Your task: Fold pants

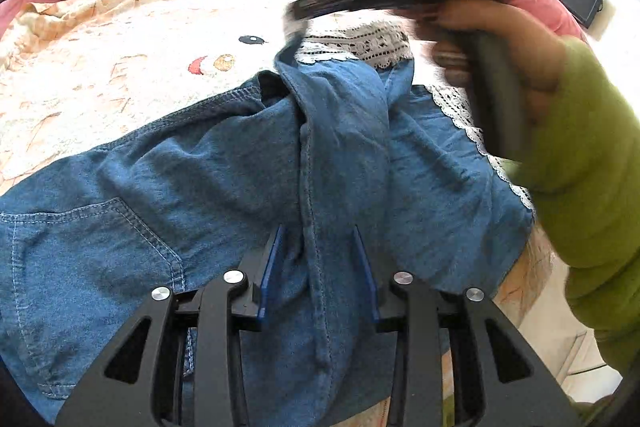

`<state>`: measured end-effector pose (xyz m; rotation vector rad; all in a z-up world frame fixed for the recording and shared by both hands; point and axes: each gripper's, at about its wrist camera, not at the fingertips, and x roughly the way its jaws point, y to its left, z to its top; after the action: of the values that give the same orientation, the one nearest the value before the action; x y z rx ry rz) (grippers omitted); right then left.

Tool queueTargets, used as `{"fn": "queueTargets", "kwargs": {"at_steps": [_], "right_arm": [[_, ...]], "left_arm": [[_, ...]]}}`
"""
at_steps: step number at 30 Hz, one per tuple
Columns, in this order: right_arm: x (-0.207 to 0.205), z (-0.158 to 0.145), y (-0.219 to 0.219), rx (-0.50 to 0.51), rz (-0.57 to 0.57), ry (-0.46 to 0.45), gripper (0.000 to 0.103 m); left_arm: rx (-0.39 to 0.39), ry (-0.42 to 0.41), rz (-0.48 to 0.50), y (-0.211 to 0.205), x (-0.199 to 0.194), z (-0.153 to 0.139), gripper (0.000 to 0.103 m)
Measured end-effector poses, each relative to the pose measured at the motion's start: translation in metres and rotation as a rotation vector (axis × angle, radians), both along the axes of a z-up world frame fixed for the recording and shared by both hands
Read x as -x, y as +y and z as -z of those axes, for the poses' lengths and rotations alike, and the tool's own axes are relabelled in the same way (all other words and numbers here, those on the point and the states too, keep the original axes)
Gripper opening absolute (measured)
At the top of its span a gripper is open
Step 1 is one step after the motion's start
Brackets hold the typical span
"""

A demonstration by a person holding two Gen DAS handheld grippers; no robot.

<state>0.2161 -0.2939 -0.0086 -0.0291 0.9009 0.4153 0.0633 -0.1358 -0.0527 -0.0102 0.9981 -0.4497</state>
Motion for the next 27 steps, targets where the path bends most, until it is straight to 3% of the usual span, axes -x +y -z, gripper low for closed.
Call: {"fn": "queueTargets", "kwargs": {"at_steps": [2,5,7,8,9,18,23,27], "right_arm": [[0.019,-0.016,-0.029,-0.040,0.035,-0.025,0.005],[0.049,-0.034,-0.069,-0.081,0.095,-0.066,0.005],[0.073,-0.042,-0.095,-0.100,0.137,-0.085,0.005],[0.082,-0.043,-0.104,-0.110,0.153,-0.084,0.005],[0.092,-0.043,-0.114,-0.126,0.167,-0.078,0.005],[0.186,-0.030,-0.160,-0.198,0.255,-0.035,0.005],[0.220,0.002,-0.170,-0.225,0.304,0.069,0.005],[0.237,0.019,-0.172,-0.206,0.329,0.098,0.005]], "left_arm": [[-0.011,-0.027,-0.019,0.000,0.002,-0.001,0.046],[-0.006,-0.042,-0.030,0.000,0.002,-0.002,0.043],[-0.022,-0.063,-0.021,0.000,0.003,-0.003,0.025],[-0.029,-0.079,-0.005,-0.001,0.005,-0.004,0.009],[-0.026,-0.094,0.011,-0.002,0.008,-0.007,0.005],[-0.064,-0.197,0.128,-0.007,0.045,-0.031,0.002],[-0.068,-0.188,0.166,-0.009,0.058,-0.029,0.002],[-0.081,-0.172,0.197,-0.012,0.065,-0.022,0.002]]}}
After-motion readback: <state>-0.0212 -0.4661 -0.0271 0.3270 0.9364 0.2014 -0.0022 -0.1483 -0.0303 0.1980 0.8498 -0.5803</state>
